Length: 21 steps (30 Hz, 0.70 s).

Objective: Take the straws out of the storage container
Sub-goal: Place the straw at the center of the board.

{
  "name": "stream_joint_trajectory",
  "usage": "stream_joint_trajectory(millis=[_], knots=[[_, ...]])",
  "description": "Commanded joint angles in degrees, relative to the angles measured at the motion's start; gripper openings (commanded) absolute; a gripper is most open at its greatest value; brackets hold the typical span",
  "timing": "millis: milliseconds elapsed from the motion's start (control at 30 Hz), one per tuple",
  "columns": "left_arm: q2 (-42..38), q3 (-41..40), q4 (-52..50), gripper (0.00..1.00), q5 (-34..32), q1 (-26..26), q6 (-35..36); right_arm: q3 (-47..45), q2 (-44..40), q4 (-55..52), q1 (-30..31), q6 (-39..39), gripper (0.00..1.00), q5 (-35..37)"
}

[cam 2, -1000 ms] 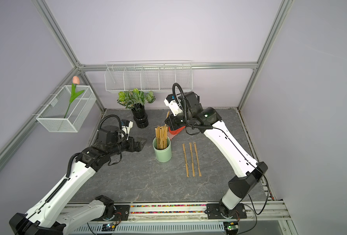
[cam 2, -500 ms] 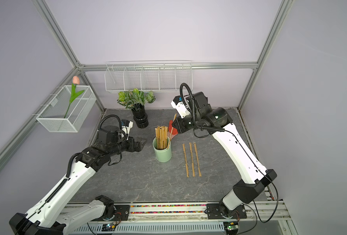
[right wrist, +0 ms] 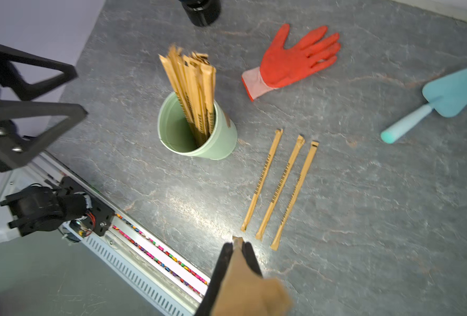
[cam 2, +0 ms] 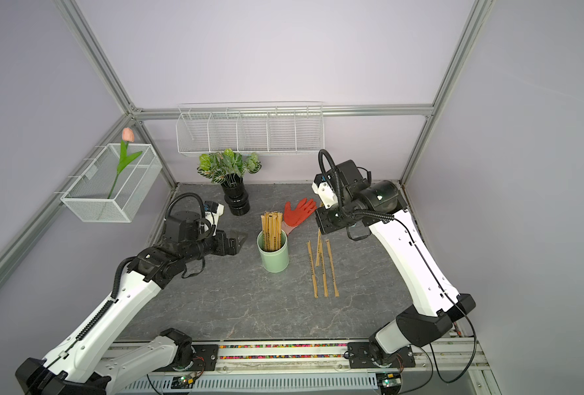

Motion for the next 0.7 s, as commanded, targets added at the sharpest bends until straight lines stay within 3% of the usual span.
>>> stream_joint_trajectory(millis=[0, 300, 667], knots=[[0.34, 0.19, -0.63, 1.0, 0.53, -0.18, 0.1, -3.87, 1.39, -4.55, -2.36, -0.92, 0.1, 1.97], [1.01, 0.26, -0.8, 1.0, 0.68, -0.2, 0.09, -13.89, 6.49, -1.89, -9.35, -3.11, 0.1, 0.07], [0.87, 0.36, -1.06, 1.0, 0.51, -0.18, 0.22, -13.53, 16.59, -3.34, -13.35, -4.16, 0.1, 2.34]])
